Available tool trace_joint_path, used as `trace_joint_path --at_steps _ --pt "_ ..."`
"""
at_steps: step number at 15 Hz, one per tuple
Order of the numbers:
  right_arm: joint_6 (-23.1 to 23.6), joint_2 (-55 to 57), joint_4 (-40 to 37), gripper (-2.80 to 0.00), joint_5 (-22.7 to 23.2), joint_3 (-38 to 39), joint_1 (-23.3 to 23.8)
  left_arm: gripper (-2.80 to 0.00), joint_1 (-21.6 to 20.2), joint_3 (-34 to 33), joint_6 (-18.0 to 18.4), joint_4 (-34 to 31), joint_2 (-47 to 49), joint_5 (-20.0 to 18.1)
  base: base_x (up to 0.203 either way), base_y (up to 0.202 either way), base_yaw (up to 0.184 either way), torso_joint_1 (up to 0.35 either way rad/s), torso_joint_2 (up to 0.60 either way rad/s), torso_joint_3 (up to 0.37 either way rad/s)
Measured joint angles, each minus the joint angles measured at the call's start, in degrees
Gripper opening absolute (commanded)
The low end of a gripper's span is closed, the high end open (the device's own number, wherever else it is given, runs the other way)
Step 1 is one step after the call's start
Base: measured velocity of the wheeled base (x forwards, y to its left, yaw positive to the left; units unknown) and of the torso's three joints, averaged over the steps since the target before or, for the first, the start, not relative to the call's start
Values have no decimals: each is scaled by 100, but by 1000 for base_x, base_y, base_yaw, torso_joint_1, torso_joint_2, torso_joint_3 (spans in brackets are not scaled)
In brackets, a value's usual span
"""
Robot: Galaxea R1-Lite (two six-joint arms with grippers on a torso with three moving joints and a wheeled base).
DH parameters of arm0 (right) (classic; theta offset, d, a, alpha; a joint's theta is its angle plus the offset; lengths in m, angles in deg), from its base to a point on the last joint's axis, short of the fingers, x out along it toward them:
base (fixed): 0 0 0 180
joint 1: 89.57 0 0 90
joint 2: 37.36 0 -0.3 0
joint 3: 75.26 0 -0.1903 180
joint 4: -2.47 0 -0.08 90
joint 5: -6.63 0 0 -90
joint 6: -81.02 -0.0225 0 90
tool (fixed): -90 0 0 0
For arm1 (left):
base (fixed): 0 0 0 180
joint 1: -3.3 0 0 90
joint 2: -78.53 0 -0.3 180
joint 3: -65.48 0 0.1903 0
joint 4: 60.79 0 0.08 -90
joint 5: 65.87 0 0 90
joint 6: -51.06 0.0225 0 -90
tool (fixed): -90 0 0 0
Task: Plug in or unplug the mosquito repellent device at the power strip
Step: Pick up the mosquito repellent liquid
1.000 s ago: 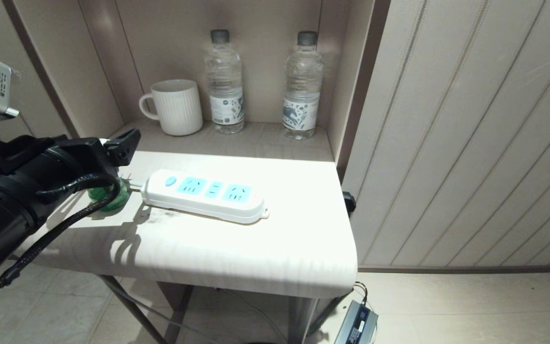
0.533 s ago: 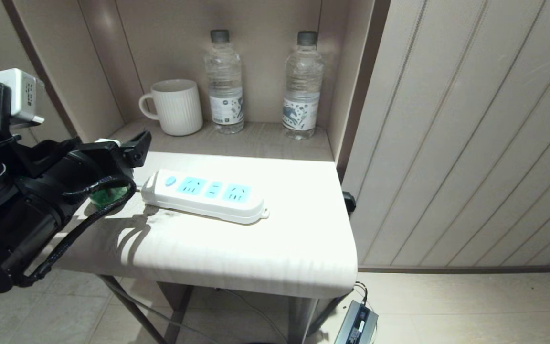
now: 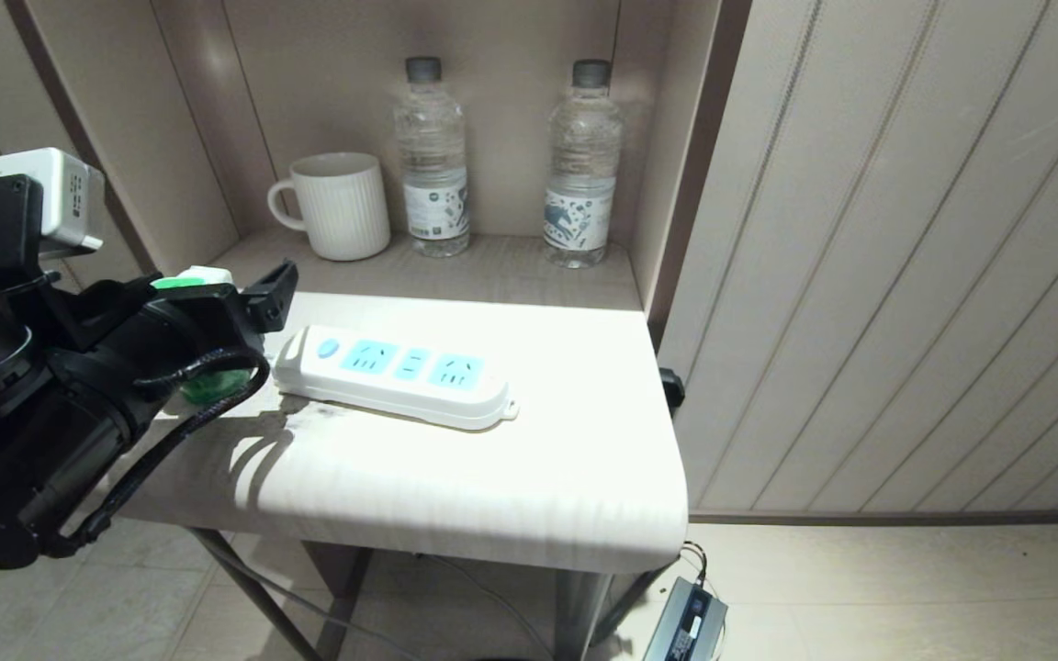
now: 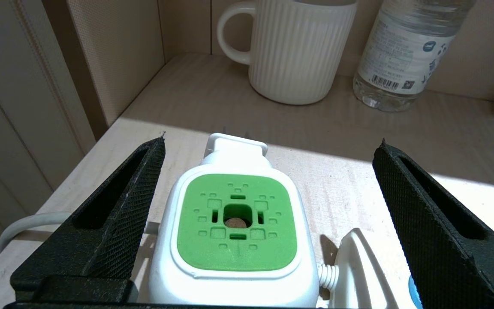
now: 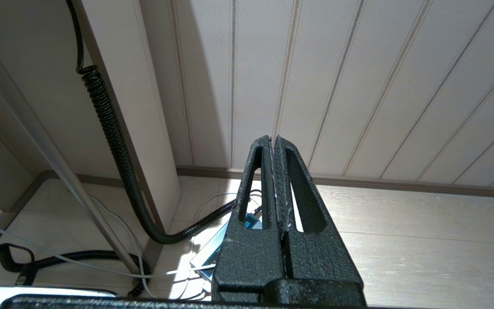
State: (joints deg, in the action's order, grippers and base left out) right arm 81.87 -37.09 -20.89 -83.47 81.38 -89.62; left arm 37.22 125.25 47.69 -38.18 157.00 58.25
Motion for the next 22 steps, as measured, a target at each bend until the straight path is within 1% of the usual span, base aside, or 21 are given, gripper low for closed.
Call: trace_joint_path --at_steps 8,14,18,22 --pt "0 0 0 -280 0 0 -2 0 -11 -76 110 -22 -17 -17 0 0 0 0 0 0" --pt "0 0 0 -280 0 0 0 0 -57 -137 356 -6 -14 -22 0 0 0 0 0 0" --pt "0 0 0 -280 0 0 0 0 -168 -136 358 -6 -3 -28 0 0 0 0 0 0" --pt "0 0 0 -280 0 0 -2 0 -185 -73 368 -2 30 -30 0 0 0 0 0 0"
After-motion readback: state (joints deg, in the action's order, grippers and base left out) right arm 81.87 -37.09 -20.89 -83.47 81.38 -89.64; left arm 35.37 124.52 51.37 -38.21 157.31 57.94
